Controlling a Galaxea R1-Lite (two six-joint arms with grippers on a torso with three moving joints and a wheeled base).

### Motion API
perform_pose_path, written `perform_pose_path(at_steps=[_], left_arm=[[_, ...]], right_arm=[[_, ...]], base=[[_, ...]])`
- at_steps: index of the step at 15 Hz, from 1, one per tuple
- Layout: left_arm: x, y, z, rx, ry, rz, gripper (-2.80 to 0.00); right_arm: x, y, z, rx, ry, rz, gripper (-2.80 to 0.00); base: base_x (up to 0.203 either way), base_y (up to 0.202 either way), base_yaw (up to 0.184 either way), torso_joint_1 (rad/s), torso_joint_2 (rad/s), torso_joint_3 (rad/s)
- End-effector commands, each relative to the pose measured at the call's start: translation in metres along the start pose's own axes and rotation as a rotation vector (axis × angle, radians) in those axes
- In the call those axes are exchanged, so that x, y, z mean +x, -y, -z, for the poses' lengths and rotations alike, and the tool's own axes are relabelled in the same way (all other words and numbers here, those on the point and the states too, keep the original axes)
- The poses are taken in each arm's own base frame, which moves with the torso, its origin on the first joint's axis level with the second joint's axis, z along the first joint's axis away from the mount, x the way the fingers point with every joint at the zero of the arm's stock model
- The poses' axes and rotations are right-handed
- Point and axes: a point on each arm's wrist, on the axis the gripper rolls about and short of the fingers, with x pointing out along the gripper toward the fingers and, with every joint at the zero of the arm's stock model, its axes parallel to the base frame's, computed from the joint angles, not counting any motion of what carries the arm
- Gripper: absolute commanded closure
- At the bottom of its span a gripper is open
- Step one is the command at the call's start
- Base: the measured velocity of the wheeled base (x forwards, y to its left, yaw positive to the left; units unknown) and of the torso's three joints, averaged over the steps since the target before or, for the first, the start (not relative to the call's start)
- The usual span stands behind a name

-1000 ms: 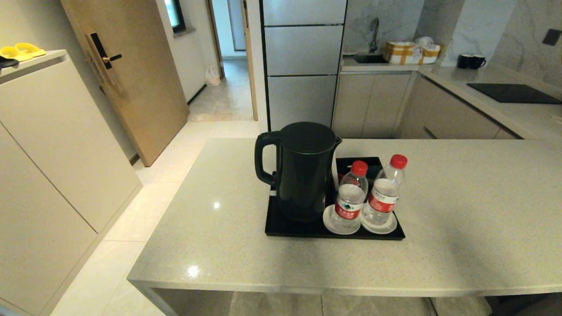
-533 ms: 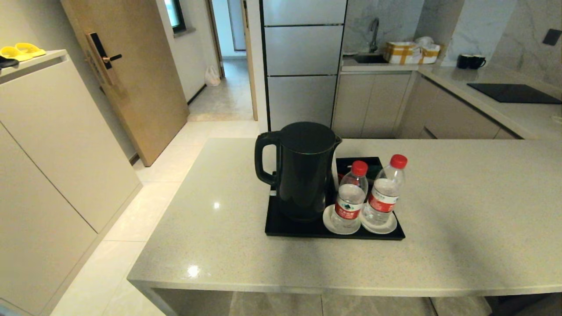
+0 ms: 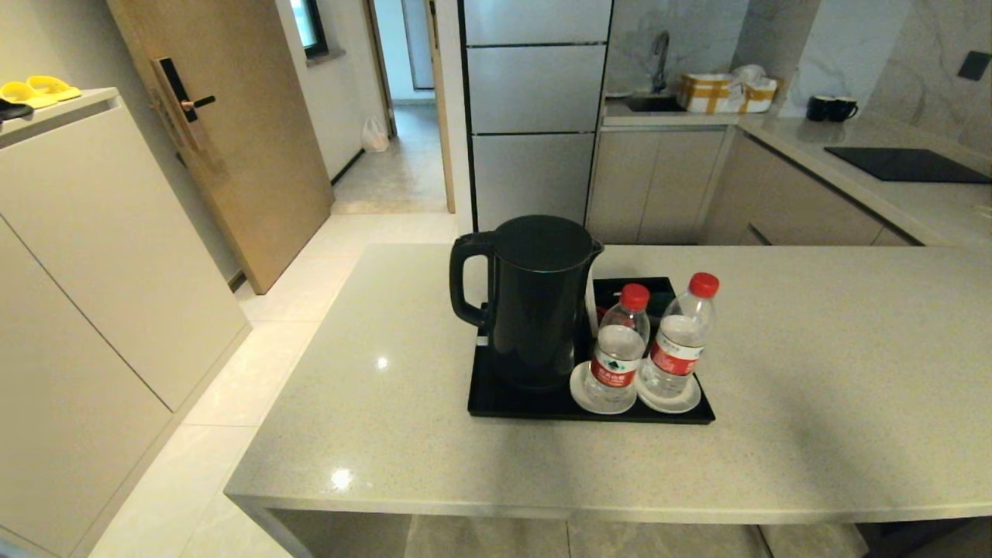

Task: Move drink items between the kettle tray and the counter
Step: Pick up the kettle

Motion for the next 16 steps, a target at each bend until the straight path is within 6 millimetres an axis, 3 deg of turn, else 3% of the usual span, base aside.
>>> perform_pose_path(at_steps=[1, 12, 14, 16], left_arm=[[0.000, 0.000, 0.000, 0.000, 0.000, 0.000, 0.00], [0.000, 0.000, -0.001, 0.089, -0.010, 0.009, 0.00], [-0.004, 0.000, -0.031, 0.089, 0.009, 0.001, 0.00], [-0.006, -0.001, -0.086, 0.087, 0.064, -0.006, 0.00]], right_arm=[[0.000, 0.000, 0.000, -0.001, 0.002, -0.001, 0.00], [0.000, 0.000, 0.000, -0.001, 0.001, 0.001, 0.00], [0.000, 0.000, 0.000, -0.001, 0.001, 0.001, 0.00], [0.000, 0.000, 0.000, -0.001, 0.002, 0.001, 0.00]], base=[[0.000, 0.000, 0.000, 0.000, 0.00, 0.000], [0.000, 0.000, 0.000, 0.000, 0.00, 0.000], [0.000, 0.000, 0.000, 0.000, 0.00, 0.000], [0.000, 0.000, 0.000, 0.000, 0.00, 0.000]])
